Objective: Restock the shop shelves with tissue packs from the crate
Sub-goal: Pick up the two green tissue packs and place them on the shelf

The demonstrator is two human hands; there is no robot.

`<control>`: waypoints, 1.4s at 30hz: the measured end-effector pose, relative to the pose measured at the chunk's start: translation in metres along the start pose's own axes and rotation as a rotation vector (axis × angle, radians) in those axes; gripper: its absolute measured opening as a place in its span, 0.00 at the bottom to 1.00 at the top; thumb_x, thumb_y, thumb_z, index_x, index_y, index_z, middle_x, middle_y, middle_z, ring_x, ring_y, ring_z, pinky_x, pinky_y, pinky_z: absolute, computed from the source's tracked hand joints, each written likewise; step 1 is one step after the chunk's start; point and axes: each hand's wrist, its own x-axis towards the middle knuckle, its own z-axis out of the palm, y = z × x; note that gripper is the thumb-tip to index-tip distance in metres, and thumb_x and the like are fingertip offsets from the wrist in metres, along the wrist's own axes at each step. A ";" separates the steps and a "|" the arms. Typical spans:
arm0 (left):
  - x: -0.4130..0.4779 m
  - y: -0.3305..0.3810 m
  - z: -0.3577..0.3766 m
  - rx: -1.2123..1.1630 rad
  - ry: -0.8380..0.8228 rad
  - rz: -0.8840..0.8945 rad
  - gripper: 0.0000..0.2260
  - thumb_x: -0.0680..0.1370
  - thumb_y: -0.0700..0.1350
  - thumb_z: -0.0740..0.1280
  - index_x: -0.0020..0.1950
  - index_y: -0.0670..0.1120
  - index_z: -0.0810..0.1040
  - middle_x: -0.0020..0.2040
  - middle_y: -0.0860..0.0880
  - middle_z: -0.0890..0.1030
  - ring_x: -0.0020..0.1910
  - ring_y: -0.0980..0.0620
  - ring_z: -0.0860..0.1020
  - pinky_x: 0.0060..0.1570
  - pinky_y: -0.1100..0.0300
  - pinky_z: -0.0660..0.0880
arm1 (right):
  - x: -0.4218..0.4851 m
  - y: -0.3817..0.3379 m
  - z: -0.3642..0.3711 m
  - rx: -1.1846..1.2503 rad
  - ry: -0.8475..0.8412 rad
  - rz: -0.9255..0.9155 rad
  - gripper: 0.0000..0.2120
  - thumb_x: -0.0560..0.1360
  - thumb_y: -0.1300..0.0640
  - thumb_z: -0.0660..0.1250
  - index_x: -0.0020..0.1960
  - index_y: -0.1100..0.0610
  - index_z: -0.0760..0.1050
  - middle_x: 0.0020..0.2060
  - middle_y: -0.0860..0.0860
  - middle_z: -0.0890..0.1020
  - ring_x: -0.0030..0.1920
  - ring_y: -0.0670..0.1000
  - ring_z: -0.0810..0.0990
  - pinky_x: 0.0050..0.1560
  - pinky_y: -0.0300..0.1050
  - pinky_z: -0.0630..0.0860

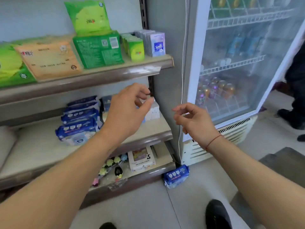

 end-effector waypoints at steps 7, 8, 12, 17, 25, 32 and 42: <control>-0.086 -0.062 0.108 -0.141 -0.167 -0.219 0.08 0.78 0.48 0.72 0.57 0.51 0.79 0.49 0.54 0.80 0.41 0.56 0.79 0.48 0.61 0.76 | -0.043 0.090 -0.023 -0.278 -0.035 0.219 0.08 0.76 0.63 0.71 0.51 0.52 0.82 0.44 0.47 0.82 0.38 0.51 0.78 0.33 0.45 0.80; -0.099 -0.073 0.124 -0.130 -0.205 -0.242 0.08 0.78 0.47 0.72 0.56 0.50 0.79 0.49 0.53 0.81 0.41 0.54 0.79 0.49 0.57 0.77 | -0.049 0.106 -0.027 -0.328 -0.043 0.254 0.08 0.76 0.62 0.71 0.50 0.50 0.82 0.44 0.47 0.82 0.40 0.52 0.80 0.35 0.47 0.81; -0.147 -0.118 0.181 0.000 -0.439 -0.321 0.13 0.77 0.49 0.72 0.61 0.50 0.79 0.53 0.50 0.81 0.46 0.49 0.80 0.52 0.51 0.78 | -0.072 0.172 -0.034 -0.510 -0.089 0.389 0.08 0.76 0.61 0.70 0.51 0.50 0.82 0.46 0.48 0.82 0.45 0.55 0.83 0.43 0.55 0.85; -0.189 -0.159 0.237 0.105 -0.715 -0.423 0.17 0.77 0.50 0.72 0.63 0.44 0.78 0.57 0.43 0.82 0.56 0.42 0.79 0.54 0.54 0.74 | -0.090 0.251 -0.037 -0.709 -0.273 0.559 0.13 0.76 0.59 0.70 0.60 0.54 0.81 0.52 0.51 0.83 0.46 0.53 0.80 0.55 0.55 0.82; -0.204 -0.204 0.324 0.041 -0.792 -0.637 0.20 0.80 0.49 0.71 0.67 0.40 0.76 0.65 0.42 0.80 0.63 0.44 0.77 0.54 0.60 0.70 | -0.083 0.362 -0.028 -0.595 -0.235 0.773 0.19 0.76 0.57 0.72 0.67 0.52 0.77 0.62 0.51 0.80 0.60 0.54 0.80 0.60 0.58 0.81; -0.218 -0.247 0.393 -0.068 -0.811 -0.826 0.22 0.77 0.49 0.73 0.69 0.44 0.74 0.63 0.48 0.79 0.60 0.48 0.77 0.53 0.61 0.70 | -0.052 0.428 -0.005 -0.411 -0.057 0.946 0.32 0.78 0.56 0.71 0.79 0.51 0.63 0.72 0.56 0.72 0.66 0.57 0.76 0.63 0.58 0.80; -0.235 -0.264 0.444 -0.520 -0.684 -1.242 0.29 0.69 0.48 0.78 0.65 0.54 0.68 0.57 0.52 0.80 0.57 0.51 0.81 0.60 0.45 0.80 | -0.041 0.468 0.015 -0.126 0.014 1.065 0.24 0.80 0.58 0.70 0.74 0.52 0.68 0.62 0.54 0.75 0.62 0.56 0.76 0.54 0.55 0.84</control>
